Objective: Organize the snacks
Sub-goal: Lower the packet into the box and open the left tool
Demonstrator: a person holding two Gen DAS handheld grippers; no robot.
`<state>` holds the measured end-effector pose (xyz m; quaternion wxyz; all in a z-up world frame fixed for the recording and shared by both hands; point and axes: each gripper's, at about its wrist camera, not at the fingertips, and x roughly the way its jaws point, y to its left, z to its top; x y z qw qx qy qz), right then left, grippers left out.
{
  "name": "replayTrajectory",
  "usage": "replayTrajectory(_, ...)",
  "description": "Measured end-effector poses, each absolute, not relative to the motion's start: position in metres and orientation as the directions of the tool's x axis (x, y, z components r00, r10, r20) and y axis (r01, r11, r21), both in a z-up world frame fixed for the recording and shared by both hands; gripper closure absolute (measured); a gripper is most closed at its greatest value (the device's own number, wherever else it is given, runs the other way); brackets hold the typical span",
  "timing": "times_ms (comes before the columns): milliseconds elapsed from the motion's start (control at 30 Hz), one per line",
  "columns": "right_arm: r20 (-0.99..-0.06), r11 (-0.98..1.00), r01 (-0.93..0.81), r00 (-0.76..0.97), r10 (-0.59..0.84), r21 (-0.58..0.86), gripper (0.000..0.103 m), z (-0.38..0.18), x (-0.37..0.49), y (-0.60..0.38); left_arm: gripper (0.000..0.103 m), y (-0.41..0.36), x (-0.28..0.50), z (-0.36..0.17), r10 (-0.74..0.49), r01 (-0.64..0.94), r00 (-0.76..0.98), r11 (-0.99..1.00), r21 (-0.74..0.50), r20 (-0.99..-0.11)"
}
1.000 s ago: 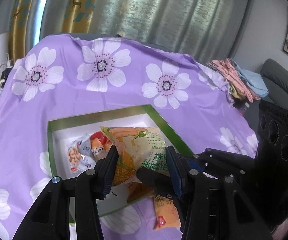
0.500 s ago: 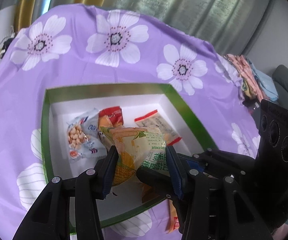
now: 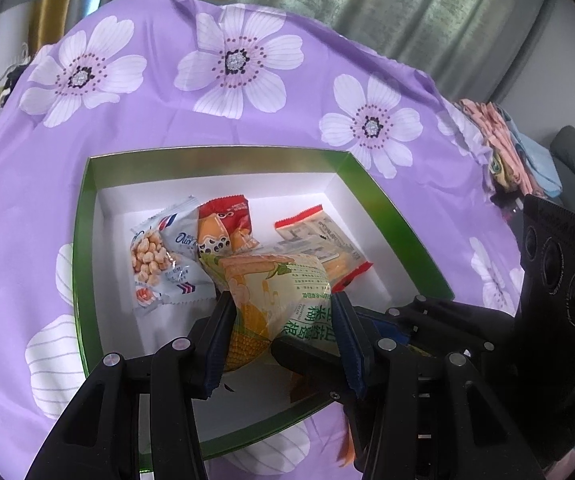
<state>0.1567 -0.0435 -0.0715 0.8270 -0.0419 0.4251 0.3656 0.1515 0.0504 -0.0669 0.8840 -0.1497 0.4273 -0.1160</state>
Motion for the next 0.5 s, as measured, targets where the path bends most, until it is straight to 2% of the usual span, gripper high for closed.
replayTrajectory(500, -0.743, 0.738, -0.627, 0.364, 0.561, 0.250, 0.068, -0.0723, 0.1575, -0.0429, 0.055, 0.0482, 0.1522, -0.0668, -0.302, 0.056, 0.603, 0.939, -0.338, -0.738)
